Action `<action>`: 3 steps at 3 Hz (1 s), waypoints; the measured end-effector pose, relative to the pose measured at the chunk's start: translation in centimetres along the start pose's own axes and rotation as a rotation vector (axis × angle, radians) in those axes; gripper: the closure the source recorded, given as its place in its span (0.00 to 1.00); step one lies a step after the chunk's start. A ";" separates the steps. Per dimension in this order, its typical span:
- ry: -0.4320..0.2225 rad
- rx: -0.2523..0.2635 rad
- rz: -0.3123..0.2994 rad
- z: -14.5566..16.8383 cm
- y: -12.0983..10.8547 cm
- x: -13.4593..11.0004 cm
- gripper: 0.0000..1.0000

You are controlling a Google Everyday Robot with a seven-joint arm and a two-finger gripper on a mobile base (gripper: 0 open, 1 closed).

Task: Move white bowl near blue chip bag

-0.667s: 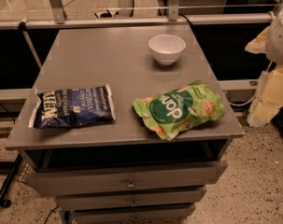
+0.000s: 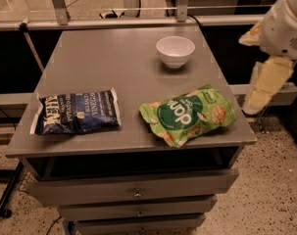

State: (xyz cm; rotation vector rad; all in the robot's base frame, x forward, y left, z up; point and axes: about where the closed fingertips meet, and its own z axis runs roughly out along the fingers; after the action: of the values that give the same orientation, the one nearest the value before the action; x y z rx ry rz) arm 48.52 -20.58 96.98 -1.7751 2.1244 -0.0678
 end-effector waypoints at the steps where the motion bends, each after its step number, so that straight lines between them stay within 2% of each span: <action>1: -0.062 0.017 -0.123 4.0 -6.0 -3.2 0.00; 3: -0.083 0.028 -0.135 4.1 -6.2 -3.4 0.00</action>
Offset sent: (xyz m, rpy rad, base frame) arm 0.0606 0.0210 -0.0109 0.0124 -0.0435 0.1057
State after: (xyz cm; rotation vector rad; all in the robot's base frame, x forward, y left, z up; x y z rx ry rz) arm 56.10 -17.76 95.70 -1.8705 1.9355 -0.0579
